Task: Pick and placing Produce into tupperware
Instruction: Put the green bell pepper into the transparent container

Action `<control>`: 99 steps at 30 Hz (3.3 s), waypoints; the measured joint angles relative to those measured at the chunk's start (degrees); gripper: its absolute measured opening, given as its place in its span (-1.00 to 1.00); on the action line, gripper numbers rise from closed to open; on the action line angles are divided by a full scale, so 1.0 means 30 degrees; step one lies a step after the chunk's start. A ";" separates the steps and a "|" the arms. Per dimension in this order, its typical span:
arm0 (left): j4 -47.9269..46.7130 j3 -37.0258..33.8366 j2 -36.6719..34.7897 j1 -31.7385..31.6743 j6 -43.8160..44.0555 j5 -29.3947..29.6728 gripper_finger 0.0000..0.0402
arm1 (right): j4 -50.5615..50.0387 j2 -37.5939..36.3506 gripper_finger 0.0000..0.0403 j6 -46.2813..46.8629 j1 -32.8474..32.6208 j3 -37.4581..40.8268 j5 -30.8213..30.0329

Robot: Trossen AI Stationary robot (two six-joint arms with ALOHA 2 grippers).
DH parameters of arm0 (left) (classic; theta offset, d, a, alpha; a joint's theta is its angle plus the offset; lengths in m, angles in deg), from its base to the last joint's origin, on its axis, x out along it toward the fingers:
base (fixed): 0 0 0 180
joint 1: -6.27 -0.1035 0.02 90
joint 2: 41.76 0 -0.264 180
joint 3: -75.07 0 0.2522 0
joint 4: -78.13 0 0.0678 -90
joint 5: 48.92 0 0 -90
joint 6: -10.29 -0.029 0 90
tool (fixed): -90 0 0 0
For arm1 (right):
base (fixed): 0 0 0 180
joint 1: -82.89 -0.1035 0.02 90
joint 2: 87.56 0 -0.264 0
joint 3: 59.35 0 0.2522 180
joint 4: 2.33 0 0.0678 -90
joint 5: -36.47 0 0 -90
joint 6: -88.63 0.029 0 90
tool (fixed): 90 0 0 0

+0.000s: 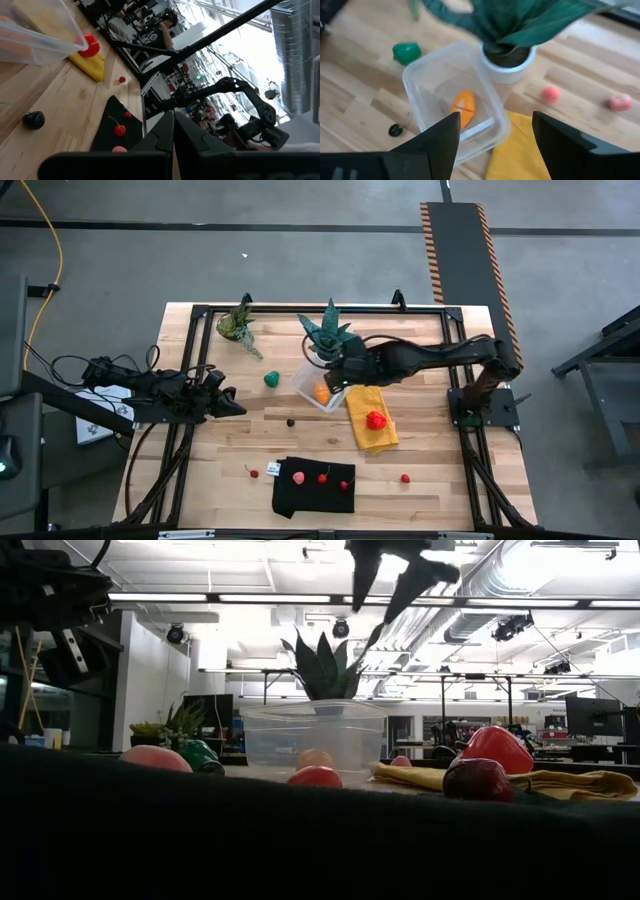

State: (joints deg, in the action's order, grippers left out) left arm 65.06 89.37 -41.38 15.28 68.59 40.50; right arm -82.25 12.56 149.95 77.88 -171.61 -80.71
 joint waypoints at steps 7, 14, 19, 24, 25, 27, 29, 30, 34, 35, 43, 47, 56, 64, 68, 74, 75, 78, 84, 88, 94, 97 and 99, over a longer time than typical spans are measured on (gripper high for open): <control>0.0060 0.0000 0.0000 0.0000 0.0160 0.0435 -1.00 | -0.1788 -0.2101 0.18 0.0867 -0.0348 0.0000 -0.0418; 0.0295 0.0002 0.0006 0.0000 0.0220 0.0964 -1.00 | -0.5340 -0.4304 0.18 0.3450 -0.1818 0.0000 -0.1778; 0.1413 0.0007 0.0007 0.0000 0.0066 0.1727 -1.00 | -0.5954 -0.5123 0.18 0.4062 -0.3143 0.0000 -0.3694; 0.2477 0.0930 0.0015 0.0000 0.0007 0.2720 -1.00 | -0.7928 -0.5169 0.18 0.3966 -0.3826 0.0000 -0.4437; 0.2408 0.1445 0.0018 0.0000 -0.0132 0.3044 -1.00 | -0.8093 -0.5169 0.18 0.3896 -0.3868 0.0000 -0.4438; 0.2222 0.2639 0.0130 0.0000 -0.1151 0.3782 -1.00 | -0.7904 -0.5304 0.18 0.2912 -0.3878 0.0004 -0.4444; 0.2094 0.4107 0.0462 0.0000 -0.2560 0.4491 -1.00 | -0.7894 -0.5594 0.18 0.2096 -0.3762 -0.0005 -0.4477; 0.1886 0.4921 0.0643 0.0000 -0.3401 0.4776 -1.00 | -0.7987 -0.5793 0.18 0.1721 -0.3628 -0.0015 -0.4572; -0.0742 0.8904 0.2045 -0.0002 -0.6401 0.5700 -1.00 | -0.7720 -0.6635 0.18 0.0265 -0.3198 0.0000 -0.4883; -0.1685 0.9982 0.2543 0.0000 -0.6979 0.5911 -1.00 | -0.7751 -0.6955 0.18 -0.0058 -0.3120 0.0000 -0.4938; -0.8491 1.8617 0.7998 0.0000 -1.0629 0.7085 -1.00 | -0.5967 -0.8953 0.18 -0.3635 -0.3177 0.0000 -0.4911; -1.1840 2.2852 1.1051 0.0000 -1.1828 0.8155 -1.00 | -0.4208 -0.9629 0.18 -0.5667 -0.3259 0.0000 -0.4831; -1.5504 3.0078 1.5878 0.0000 -1.5300 0.8922 -1.00 | -0.1236 -1.0790 0.18 -1.0046 -0.2946 0.0000 -0.3767; -1.8468 3.2771 1.7273 0.0000 -1.5449 1.1773 -1.00 | -0.0078 -1.2326 0.18 -1.3106 -0.0825 0.0000 -0.2031; -1.8774 3.2771 1.7318 -0.0007 -1.5426 1.1852 -1.00 | 0.2027 -1.2801 0.18 -1.5361 0.0950 0.0000 0.0106; -1.9335 3.2771 1.7333 -0.0007 -1.5344 1.2128 -1.00 | 0.4569 -1.2609 0.18 -1.7113 0.4580 0.0000 0.4173; -1.9336 3.2771 1.7333 -0.0007 -1.5543 1.2376 -1.00 | 0.4740 -1.2474 0.18 -1.7266 0.5223 0.0000 0.4767; -1.9350 3.2771 1.7333 -0.0007 -1.6097 1.3007 -1.00 | 0.5089 -1.1827 0.18 -1.7427 0.6936 0.0000 0.6340; -1.9321 3.2771 1.7333 -0.0015 -1.7034 1.3054 -1.00 | 0.6325 -1.0315 0.18 -1.7830 0.9175 0.0000 0.9161; -1.8488 3.2771 1.7338 -0.0015 -1.6923 1.2507 -1.00 | 0.7173 -0.9456 0.18 -1.8328 1.0350 0.0000 1.0475; -1.5178 3.2785 1.8231 -0.0015 -1.8528 0.9654 -1.00 | 0.7797 -0.8751 0.18 -1.8472 1.1575 0.0000 1.2590; -1.4337 3.2785 1.8879 -0.0015 -1.9716 0.9225 -1.00 | 0.7809 -0.8712 0.18 -1.8852 1.1909 0.0000 1.2826; -1.4326 3.2783 1.9299 -0.0234 -1.9931 0.9152 -1.00 | 0.7877 -0.8732 0.18 -1.9019 1.2067 0.0000 1.2866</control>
State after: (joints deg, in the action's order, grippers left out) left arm 22.08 187.72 16.52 14.58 8.80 67.96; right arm -58.62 -13.63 92.89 114.09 -171.61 -42.11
